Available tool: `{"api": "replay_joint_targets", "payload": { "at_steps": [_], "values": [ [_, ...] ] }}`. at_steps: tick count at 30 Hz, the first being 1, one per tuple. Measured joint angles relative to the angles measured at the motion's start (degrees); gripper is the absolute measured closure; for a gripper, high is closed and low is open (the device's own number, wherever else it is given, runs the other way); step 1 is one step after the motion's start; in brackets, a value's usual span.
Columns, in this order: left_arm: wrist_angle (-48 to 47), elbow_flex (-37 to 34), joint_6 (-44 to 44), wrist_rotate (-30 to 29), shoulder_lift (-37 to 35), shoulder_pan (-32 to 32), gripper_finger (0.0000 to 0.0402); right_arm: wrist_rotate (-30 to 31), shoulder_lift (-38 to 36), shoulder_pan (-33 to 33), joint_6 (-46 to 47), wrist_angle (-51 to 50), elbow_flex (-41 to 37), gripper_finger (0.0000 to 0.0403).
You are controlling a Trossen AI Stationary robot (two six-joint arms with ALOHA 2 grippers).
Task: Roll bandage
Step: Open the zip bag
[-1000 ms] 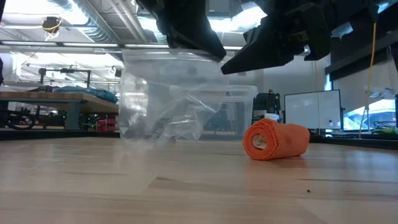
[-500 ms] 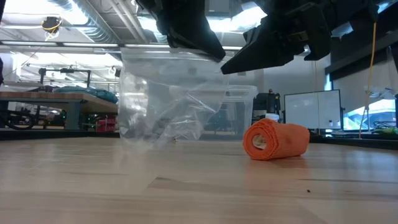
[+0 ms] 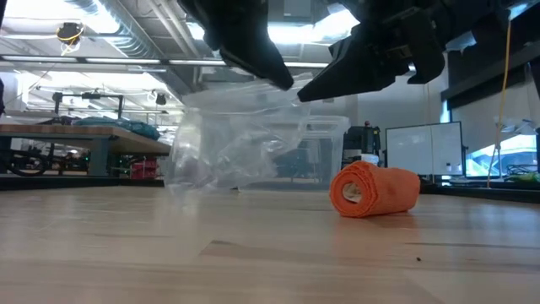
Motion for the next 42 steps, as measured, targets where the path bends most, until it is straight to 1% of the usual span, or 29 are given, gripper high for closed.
{"api": "replay_joint_targets", "payload": {
  "at_steps": [7,15,26,36,42],
  "values": [
    [-2.94,0.0,0.06,-0.37,-0.24,-0.6,0.0385,-0.02,0.04,0.02,0.0,0.29,0.0,0.0402],
    [-8.13,-0.04,-1.3,-1.39,-0.26,-1.64,0.0374,-0.02,0.04,0.02,-0.14,0.19,0.0,0.0403],
    [-14.37,-0.07,-2.62,-1.62,-0.26,-1.98,0.0377,-0.02,0.04,0.04,-0.35,0.16,0.0,0.0403],
    [-25.44,-0.09,-7.35,-1.61,-0.26,-2.0,0.038,-0.01,0.04,0.04,-0.4,-0.07,0.0,0.0403],
    [-33.41,-0.21,-10.23,-1.48,-0.24,-2.0,0.0368,0.0,0.04,0.04,-0.42,-0.01,0.0,0.0403]
  ]
}}
